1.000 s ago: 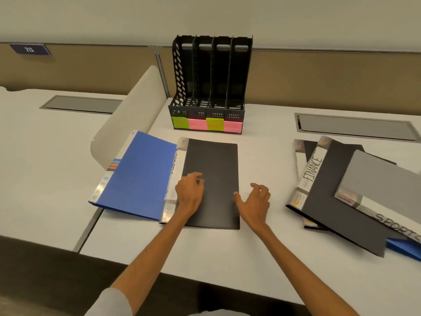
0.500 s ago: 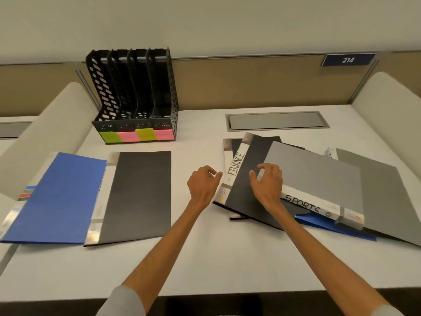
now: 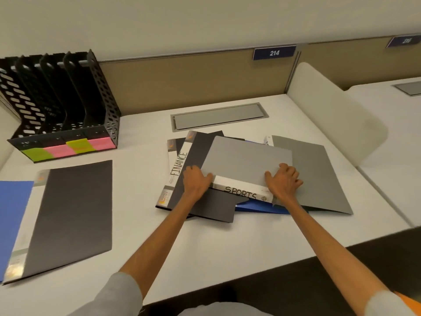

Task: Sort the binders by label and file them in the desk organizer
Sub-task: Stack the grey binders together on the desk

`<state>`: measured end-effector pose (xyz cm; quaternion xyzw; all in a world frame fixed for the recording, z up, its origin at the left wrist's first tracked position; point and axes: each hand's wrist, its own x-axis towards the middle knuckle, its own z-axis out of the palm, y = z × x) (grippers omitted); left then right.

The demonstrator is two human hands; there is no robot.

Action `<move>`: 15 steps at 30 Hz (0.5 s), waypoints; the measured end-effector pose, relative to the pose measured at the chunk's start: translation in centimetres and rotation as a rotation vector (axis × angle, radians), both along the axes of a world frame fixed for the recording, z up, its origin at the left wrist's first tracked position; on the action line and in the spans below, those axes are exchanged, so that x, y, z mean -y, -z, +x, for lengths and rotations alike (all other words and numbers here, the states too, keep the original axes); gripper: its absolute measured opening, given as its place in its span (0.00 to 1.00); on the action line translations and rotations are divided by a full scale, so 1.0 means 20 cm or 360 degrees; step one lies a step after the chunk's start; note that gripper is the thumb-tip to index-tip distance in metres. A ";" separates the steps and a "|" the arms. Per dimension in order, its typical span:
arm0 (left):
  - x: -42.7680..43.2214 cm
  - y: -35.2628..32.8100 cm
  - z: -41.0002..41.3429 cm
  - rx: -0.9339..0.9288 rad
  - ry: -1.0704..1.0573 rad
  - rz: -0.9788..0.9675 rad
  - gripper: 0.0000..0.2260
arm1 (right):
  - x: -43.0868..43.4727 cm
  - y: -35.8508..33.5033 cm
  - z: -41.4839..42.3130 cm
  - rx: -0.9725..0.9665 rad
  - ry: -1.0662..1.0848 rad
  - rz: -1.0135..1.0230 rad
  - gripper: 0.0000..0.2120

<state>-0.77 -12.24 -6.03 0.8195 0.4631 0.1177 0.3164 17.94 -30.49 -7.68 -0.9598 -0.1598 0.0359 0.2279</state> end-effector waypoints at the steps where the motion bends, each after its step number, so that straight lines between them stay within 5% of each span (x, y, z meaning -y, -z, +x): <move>1: 0.01 0.00 0.02 -0.0056 0.0006 -0.0002 0.25 | 0.02 0.00 0.02 -0.0028 0.0033 -0.0034 0.28; 9: -0.01 0.00 0.12 -0.0151 -0.0003 -0.0177 0.23 | 0.06 -0.02 0.09 -0.0435 0.0237 0.0104 0.37; 15: -0.10 -0.01 0.12 0.0262 -0.0143 -0.0538 0.09 | 0.08 -0.04 0.16 -0.0590 0.0333 0.0358 0.39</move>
